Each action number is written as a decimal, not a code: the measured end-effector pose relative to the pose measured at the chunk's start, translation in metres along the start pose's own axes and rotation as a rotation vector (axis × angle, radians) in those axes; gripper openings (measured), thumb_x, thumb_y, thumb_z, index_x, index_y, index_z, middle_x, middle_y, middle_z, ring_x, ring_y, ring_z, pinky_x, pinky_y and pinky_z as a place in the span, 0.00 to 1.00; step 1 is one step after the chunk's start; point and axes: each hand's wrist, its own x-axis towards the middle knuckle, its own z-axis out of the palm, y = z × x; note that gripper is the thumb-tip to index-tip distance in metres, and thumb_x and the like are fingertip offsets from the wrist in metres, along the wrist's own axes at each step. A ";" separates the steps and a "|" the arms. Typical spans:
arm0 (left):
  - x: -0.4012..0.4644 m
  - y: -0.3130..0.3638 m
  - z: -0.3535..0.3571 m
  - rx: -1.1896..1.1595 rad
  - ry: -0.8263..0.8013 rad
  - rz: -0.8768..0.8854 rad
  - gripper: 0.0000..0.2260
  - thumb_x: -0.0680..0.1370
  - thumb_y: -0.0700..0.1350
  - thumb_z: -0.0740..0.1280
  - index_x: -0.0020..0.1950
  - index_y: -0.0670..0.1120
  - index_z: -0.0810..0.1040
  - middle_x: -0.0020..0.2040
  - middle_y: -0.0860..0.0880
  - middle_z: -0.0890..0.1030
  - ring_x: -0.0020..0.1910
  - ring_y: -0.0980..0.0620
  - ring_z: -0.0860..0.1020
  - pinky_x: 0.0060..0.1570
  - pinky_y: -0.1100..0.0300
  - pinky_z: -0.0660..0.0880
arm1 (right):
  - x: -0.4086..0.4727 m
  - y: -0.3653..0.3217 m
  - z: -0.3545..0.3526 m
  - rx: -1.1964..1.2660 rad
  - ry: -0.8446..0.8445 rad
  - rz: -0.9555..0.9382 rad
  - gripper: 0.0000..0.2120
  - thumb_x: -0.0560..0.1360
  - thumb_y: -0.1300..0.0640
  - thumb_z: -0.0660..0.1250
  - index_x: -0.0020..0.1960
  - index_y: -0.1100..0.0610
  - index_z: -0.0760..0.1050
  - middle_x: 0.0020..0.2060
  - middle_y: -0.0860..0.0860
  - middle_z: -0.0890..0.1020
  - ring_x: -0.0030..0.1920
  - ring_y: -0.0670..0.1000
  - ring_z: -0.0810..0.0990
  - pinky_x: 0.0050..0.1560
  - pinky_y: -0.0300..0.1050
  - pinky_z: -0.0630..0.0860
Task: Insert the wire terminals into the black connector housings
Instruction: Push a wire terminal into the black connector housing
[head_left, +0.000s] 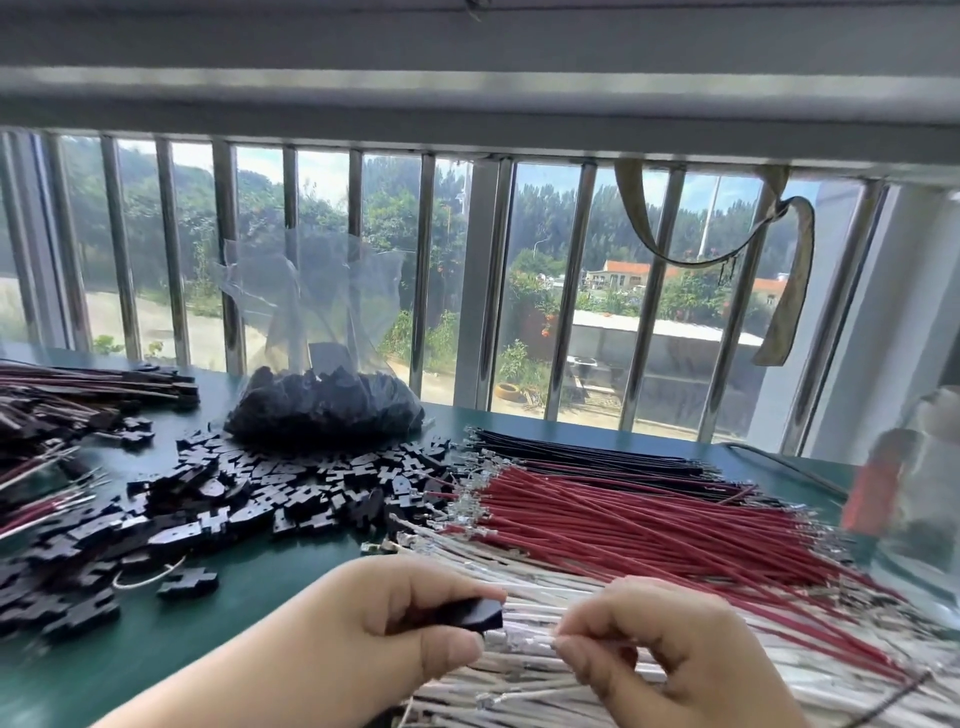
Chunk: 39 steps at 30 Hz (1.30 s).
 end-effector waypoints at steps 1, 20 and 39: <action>0.000 0.000 -0.001 0.001 -0.010 -0.012 0.19 0.73 0.46 0.70 0.49 0.73 0.75 0.50 0.65 0.82 0.49 0.66 0.79 0.47 0.76 0.72 | 0.000 0.000 0.000 0.000 -0.004 -0.001 0.11 0.63 0.37 0.64 0.43 0.37 0.78 0.34 0.36 0.81 0.37 0.44 0.81 0.37 0.35 0.77; 0.000 -0.006 0.004 -0.218 -0.229 -0.111 0.21 0.65 0.63 0.72 0.55 0.58 0.81 0.26 0.54 0.76 0.27 0.58 0.73 0.32 0.67 0.70 | -0.003 0.000 -0.002 0.040 -0.074 -0.001 0.05 0.64 0.37 0.64 0.37 0.33 0.78 0.34 0.36 0.81 0.42 0.43 0.80 0.40 0.33 0.74; 0.001 -0.011 0.014 -0.089 -0.087 -0.092 0.17 0.64 0.58 0.73 0.52 0.69 0.78 0.45 0.60 0.84 0.47 0.63 0.81 0.49 0.69 0.75 | -0.003 0.001 0.011 -0.144 -0.098 -0.025 0.24 0.65 0.28 0.55 0.48 0.43 0.76 0.35 0.39 0.80 0.39 0.41 0.78 0.38 0.33 0.73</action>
